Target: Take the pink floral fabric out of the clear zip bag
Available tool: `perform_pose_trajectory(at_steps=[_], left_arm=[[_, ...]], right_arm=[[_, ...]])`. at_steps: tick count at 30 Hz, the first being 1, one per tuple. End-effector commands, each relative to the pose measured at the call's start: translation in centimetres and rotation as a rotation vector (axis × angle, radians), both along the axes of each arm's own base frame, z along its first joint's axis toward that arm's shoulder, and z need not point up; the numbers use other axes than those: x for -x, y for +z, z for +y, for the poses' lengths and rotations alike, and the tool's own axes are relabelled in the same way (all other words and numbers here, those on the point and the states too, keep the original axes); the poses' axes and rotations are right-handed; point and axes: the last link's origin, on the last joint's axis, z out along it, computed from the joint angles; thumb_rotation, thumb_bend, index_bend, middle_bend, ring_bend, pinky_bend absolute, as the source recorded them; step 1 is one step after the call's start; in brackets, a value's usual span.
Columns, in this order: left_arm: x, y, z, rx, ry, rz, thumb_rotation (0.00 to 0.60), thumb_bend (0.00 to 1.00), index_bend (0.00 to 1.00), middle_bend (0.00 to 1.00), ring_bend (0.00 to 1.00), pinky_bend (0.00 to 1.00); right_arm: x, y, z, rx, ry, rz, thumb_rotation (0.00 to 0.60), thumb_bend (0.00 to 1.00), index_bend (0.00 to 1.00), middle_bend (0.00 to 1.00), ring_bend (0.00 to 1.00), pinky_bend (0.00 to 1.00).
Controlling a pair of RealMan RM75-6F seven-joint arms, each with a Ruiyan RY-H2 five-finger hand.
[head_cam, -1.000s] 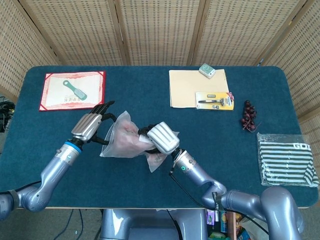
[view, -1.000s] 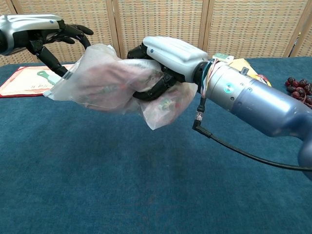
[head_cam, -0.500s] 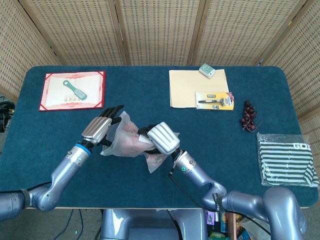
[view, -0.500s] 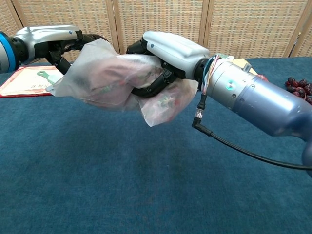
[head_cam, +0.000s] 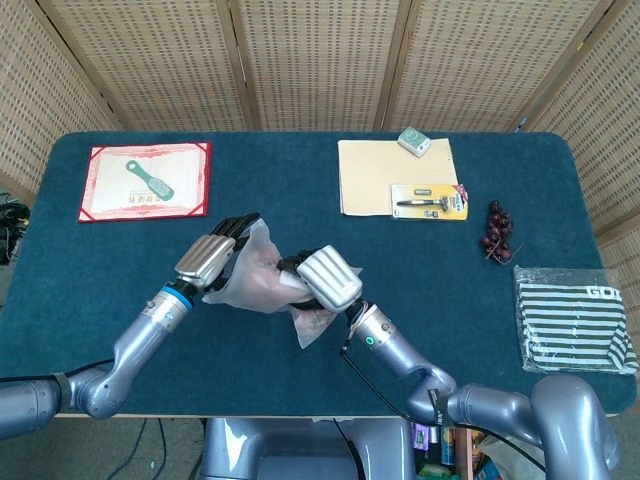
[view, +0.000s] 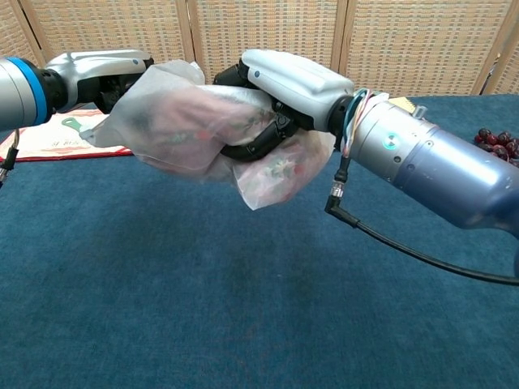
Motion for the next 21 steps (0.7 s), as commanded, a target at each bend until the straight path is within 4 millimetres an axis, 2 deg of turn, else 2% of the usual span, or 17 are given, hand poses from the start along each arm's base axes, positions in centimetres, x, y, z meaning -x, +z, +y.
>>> perform_pose_trajectory(at_steps=[1, 7, 18, 20, 21], left_arm=[[0.1, 0.0, 0.1, 0.001, 0.002, -0.003, 0.600, 0.77, 0.59, 0.00, 0.00, 0.00], [0.2, -0.1, 0.3, 0.006, 0.003, -0.013, 0.600, 0.77, 0.65, 0.00, 0.00, 0.00], [0.0, -0.7, 0.4, 0.018, -0.010, -0.010, 0.600, 0.77, 0.67, 0.00, 0.00, 0.00], [0.0, -0.9, 0.3, 0.021, -0.018, -0.001, 0.600, 0.77, 0.67, 0.00, 0.00, 0.00], [-0.1, -1.0, 0.2, 0.024, -0.020, 0.001, 0.600, 0.77, 0.68, 0.00, 0.00, 0.00]], right_arm=[[0.1, 0.0, 0.0, -0.001, -0.002, 0.002, 0.600, 0.90, 0.57, 0.67, 0.63, 0.76], [0.3, -0.1, 0.1, 0.000, 0.000, 0.006, 0.600, 0.90, 0.57, 0.67, 0.63, 0.76], [0.9, 0.4, 0.6, 0.002, -0.022, -0.034, 0.600, 0.90, 0.57, 0.67, 0.63, 0.76], [1.3, 0.7, 0.8, 0.001, -0.018, -0.034, 0.600, 0.88, 0.57, 0.64, 0.63, 0.76], [1.5, 0.9, 0.9, 0.000, -0.018, -0.029, 0.600, 0.82, 0.55, 0.61, 0.62, 0.74]])
